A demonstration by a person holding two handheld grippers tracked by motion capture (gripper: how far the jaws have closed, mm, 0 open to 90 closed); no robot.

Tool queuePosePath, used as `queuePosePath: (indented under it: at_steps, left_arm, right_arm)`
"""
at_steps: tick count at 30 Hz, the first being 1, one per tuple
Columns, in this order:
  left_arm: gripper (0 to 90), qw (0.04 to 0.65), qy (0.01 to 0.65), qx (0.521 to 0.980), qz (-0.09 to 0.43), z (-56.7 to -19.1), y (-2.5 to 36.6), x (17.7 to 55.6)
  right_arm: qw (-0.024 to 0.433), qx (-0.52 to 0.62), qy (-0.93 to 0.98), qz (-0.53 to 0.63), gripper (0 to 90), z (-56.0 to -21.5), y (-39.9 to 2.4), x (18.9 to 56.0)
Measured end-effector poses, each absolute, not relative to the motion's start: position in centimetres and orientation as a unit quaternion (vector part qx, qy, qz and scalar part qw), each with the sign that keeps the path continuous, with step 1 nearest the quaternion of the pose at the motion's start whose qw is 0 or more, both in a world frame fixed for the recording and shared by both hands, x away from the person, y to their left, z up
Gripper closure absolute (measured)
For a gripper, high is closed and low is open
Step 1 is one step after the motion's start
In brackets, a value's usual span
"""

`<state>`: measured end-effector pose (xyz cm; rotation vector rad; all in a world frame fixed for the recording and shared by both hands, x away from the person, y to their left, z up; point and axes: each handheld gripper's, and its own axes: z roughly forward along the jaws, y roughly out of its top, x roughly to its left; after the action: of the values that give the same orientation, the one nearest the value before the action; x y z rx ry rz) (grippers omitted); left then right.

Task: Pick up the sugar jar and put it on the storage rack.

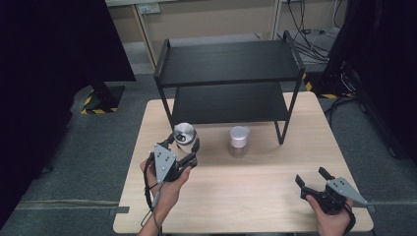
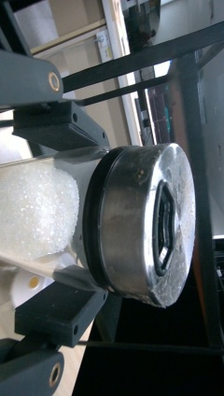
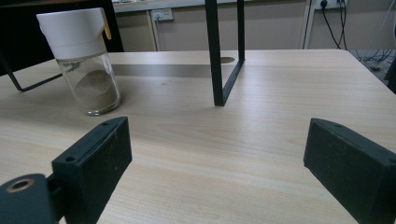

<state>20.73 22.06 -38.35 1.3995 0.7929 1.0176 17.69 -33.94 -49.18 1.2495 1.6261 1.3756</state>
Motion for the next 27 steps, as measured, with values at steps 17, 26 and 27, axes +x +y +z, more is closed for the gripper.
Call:
queuePosePath:
  at_steps: [17, 26, 27]
  left_arm:
    - [30.3, 0.585, 0.342, 0.579, 0.454, -33.8, 21.2, 22.3]
    - [30.3, 0.587, 0.347, 0.579, 0.447, -31.5, 21.1, 23.3]
    - [30.3, 0.586, 0.346, 0.58, 0.448, -31.3, 21.0, 23.4]
  right_arm:
    - [0.329, 0.479, 0.62, 0.527, 8.0, -49.2, -34.0, 17.7]
    - [0.328, 0.48, 0.62, 0.528, 8.0, -49.2, -34.0, 17.7]
    - [0.328, 0.48, 0.619, 0.528, 8.0, -49.2, -34.0, 17.7]
